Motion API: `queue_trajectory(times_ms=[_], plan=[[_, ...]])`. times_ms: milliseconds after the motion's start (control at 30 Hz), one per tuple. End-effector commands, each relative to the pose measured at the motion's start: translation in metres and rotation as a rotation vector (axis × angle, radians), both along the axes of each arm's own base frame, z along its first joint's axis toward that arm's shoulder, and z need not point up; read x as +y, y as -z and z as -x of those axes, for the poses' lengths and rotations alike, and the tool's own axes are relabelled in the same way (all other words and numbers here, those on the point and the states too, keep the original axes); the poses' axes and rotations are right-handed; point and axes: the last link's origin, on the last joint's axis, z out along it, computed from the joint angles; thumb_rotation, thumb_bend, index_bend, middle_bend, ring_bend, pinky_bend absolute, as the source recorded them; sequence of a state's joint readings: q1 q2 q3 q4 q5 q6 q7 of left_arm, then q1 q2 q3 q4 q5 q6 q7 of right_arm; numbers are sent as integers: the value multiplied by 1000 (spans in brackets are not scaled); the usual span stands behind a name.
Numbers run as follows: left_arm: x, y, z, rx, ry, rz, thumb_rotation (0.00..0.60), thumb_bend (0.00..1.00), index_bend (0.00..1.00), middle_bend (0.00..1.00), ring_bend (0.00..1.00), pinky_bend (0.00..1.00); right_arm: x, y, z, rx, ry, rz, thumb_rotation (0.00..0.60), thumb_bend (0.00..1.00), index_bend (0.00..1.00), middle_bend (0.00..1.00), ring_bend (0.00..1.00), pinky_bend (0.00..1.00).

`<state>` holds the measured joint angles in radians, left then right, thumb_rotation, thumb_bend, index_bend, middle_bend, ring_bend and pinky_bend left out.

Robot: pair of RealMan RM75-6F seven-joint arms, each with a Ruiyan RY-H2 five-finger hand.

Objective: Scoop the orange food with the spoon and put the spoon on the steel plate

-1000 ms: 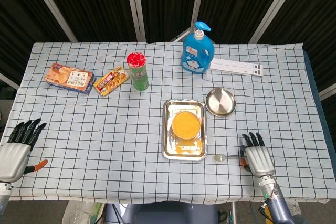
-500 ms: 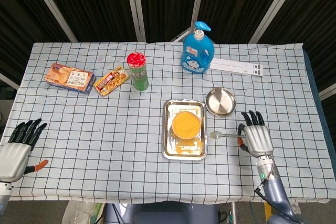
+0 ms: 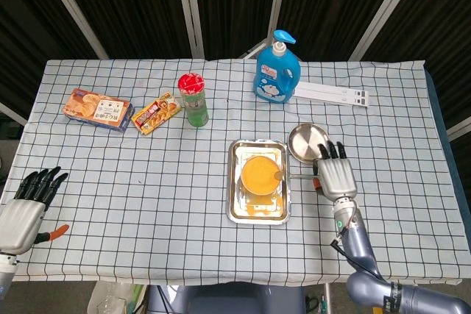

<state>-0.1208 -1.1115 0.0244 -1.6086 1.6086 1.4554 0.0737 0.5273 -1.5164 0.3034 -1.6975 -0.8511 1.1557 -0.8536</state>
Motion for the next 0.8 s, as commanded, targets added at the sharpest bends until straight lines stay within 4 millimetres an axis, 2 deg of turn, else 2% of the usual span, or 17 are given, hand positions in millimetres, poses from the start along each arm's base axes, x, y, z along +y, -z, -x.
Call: queue_trajectory(times_ms=[33, 233, 533, 800], plan=[[0, 0, 0, -5, -2, 3, 600, 0, 0, 0, 0, 0, -4, 7, -5, 10, 6, -4, 600, 542, 577, 148, 3, 0], [1, -1, 0, -13, -4, 12, 600, 0, 0, 0, 0, 0, -7, 21, -15, 42, 7, -19, 600, 541, 577, 148, 3, 0], [2, -1, 0, -19, -4, 20, 600, 0, 0, 0, 0, 0, -9, 31, -28, 57, 6, -16, 600, 541, 577, 148, 3, 0], [2, -1, 0, -20, -9, 21, 600, 0, 0, 0, 0, 0, -8, 34, -28, 93, 13, -9, 600, 541, 558, 148, 3, 0]])
